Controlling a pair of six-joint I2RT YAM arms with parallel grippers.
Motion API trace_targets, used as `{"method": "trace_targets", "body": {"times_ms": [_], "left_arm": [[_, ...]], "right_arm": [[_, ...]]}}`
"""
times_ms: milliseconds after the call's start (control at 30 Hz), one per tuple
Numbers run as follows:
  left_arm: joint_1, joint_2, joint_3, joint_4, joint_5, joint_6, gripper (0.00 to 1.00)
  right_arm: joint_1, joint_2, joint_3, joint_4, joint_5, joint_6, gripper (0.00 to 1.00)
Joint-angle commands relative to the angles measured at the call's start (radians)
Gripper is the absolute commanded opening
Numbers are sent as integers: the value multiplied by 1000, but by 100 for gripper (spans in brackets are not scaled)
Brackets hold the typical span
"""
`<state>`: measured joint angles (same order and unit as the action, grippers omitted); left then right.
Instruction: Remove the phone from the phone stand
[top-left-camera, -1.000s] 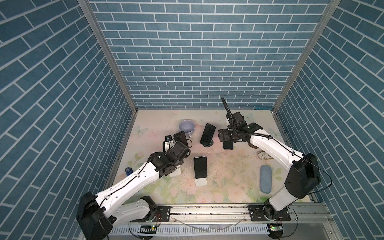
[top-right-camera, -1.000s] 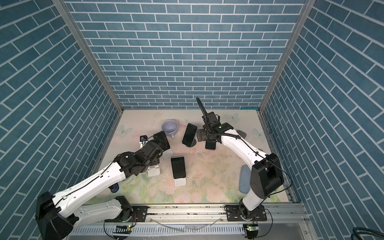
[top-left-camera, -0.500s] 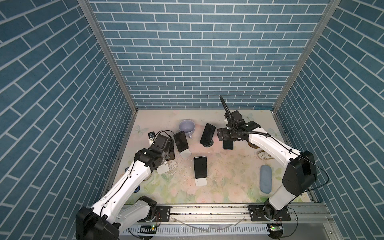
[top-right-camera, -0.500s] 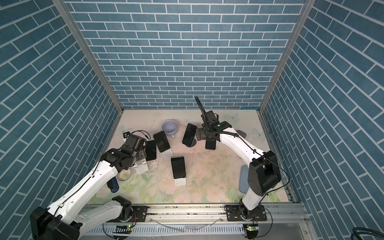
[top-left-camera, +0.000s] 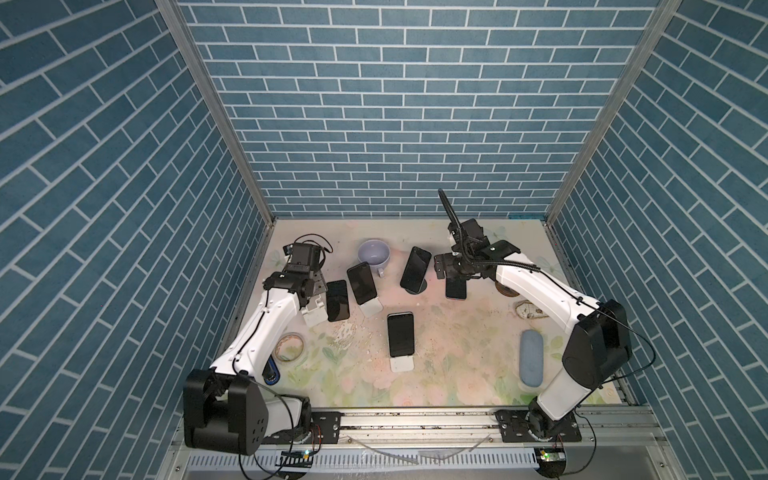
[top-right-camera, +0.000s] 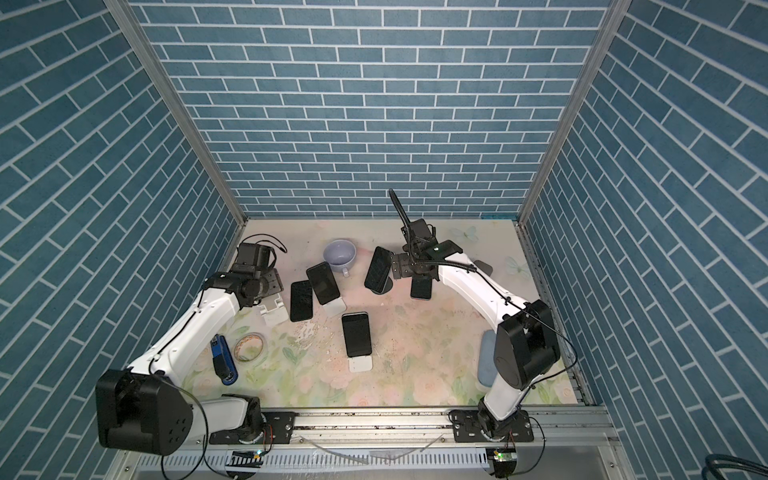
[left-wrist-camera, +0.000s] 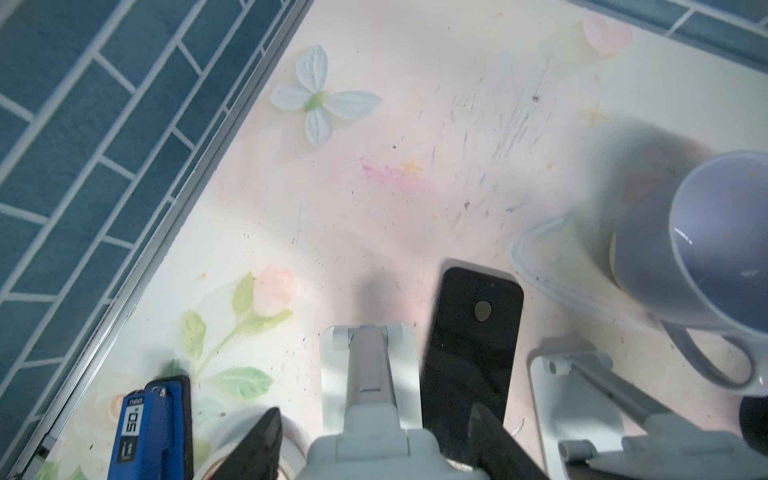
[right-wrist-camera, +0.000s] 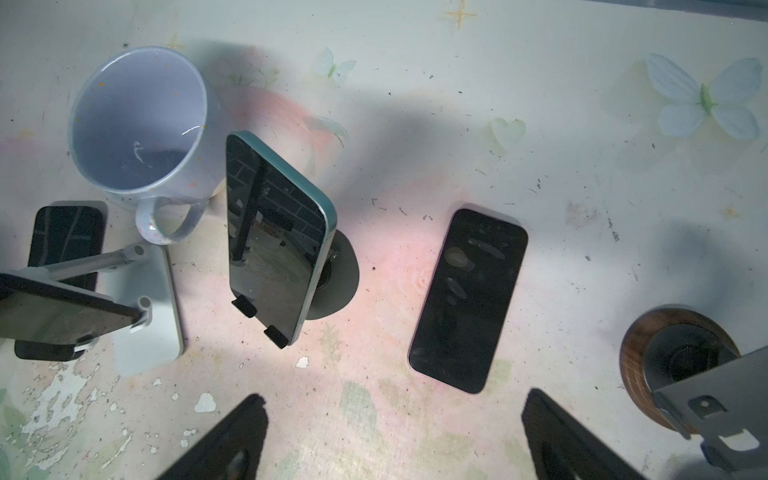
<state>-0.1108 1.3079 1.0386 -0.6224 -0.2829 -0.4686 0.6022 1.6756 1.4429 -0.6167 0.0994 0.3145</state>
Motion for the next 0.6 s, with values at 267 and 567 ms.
{"method": "trace_targets", "body": {"times_ms": [267,567], "left_arm": [[155,157,90,220,61,129,61],[173,317,171,353,124,218,62]], "right_arm": [[5,21,30,-18,16,-25,97],[4,31,21,-17,16,-17,97]]}}
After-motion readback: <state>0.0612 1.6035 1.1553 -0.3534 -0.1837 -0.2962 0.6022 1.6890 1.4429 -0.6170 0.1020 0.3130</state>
